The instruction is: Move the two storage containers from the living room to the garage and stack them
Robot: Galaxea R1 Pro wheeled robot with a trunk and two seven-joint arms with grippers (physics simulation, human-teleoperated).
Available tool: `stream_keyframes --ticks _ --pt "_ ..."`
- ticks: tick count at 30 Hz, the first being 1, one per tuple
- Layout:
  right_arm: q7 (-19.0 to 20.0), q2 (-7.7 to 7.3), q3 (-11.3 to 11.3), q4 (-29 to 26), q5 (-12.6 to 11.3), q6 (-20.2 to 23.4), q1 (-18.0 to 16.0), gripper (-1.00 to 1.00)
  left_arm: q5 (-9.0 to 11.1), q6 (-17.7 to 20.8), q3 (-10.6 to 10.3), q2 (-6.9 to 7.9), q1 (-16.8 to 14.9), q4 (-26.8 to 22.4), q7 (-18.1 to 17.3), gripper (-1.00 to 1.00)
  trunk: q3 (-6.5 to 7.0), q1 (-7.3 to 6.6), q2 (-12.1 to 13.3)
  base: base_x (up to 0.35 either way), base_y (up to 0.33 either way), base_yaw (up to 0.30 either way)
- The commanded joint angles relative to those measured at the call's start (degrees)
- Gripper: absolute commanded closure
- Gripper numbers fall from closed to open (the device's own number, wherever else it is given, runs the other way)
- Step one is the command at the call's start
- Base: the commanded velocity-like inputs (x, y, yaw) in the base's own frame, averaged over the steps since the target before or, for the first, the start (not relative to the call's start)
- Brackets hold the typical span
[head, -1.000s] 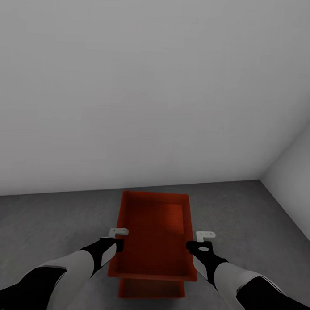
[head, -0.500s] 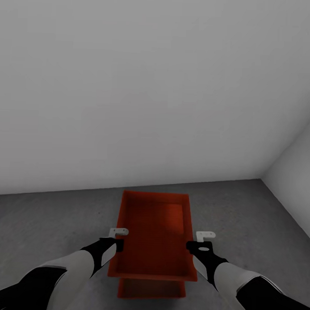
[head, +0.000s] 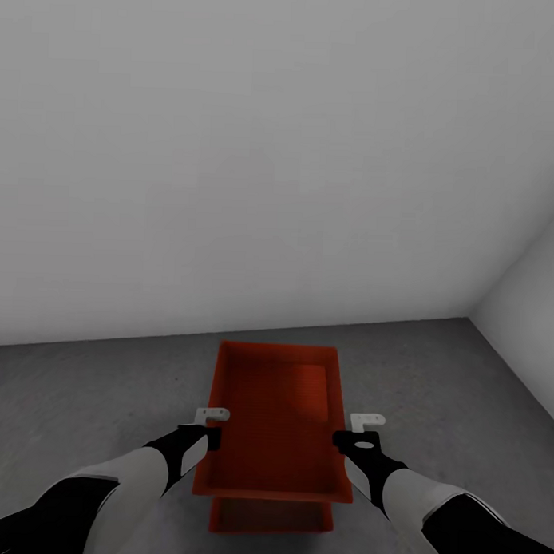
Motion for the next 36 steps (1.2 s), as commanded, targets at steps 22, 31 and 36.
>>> stream_keyframes --ticks 22,31,36 --pt "-0.5 -0.12 0.2 0.2 -0.9 -0.4 0.0 1.00 -0.2 0.3 -0.1 0.01 -0.1 -0.1 0.9 1.00 -0.47 1.32 -2.4 0.000 0.000 0.000" --pt "-0.5 -0.20 0.2 0.2 -0.9 -0.4 0.0 1.00 -0.2 0.3 -0.1 0.00 0.0 -0.1 0.8 1.00 -0.77 1.32 -2.4 0.000 0.000 0.000" --pt "-0.5 -0.20 0.2 0.2 -0.9 -0.4 0.0 1.00 -0.2 0.3 -0.1 0.01 0.0 -0.1 0.9 1.00 -1.08 1.32 -2.4 0.000 0.000 0.000"
